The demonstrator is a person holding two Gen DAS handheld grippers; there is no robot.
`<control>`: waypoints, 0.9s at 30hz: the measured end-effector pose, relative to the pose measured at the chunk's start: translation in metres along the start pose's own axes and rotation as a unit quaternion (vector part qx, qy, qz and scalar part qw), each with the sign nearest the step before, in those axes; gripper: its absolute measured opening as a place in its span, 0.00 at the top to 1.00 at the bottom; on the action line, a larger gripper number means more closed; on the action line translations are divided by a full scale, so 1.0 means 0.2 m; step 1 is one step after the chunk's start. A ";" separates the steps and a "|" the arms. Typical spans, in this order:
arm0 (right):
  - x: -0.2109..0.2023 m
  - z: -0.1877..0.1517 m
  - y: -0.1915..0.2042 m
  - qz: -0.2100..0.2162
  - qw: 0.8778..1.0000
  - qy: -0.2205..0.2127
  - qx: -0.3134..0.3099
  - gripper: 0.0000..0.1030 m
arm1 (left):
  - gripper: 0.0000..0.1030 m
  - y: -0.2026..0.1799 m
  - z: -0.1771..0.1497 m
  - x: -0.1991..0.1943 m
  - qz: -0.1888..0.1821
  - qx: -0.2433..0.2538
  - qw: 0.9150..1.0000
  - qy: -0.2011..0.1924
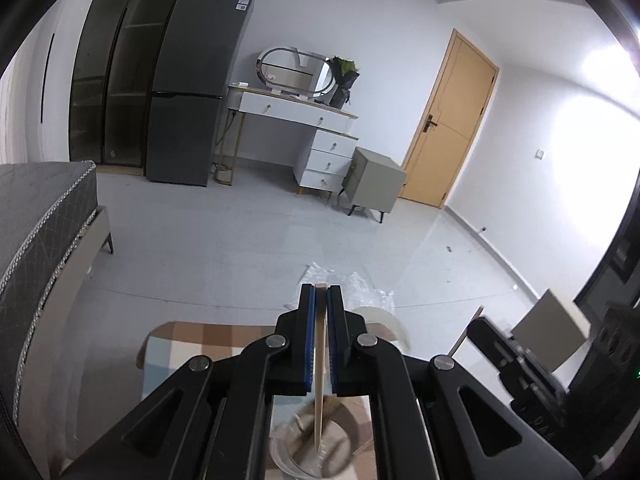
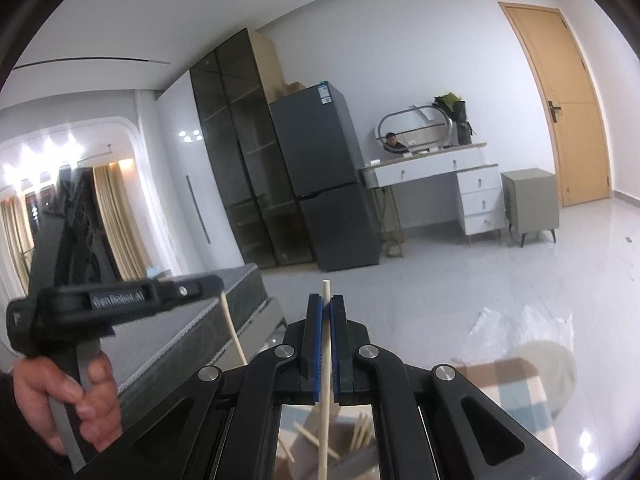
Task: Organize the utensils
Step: 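Open both grippers to drop the chopsticks into the holder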
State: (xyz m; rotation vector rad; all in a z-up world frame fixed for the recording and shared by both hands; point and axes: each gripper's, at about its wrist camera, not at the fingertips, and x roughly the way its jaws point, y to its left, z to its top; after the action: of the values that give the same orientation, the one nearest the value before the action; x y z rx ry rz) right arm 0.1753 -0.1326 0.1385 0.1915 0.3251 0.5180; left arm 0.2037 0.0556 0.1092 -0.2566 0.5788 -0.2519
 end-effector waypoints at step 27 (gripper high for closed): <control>0.27 -0.30 -0.07 0.015 0.997 0.068 -0.023 0.96 | 0.99 0.02 -0.24 0.09 -0.034 0.033 0.998 0.032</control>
State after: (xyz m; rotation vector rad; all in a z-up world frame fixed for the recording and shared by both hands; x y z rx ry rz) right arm 0.2055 -0.1104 0.0651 0.1174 0.4428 0.5697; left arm 0.1913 0.0460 0.0603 -0.2042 0.6237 -0.3449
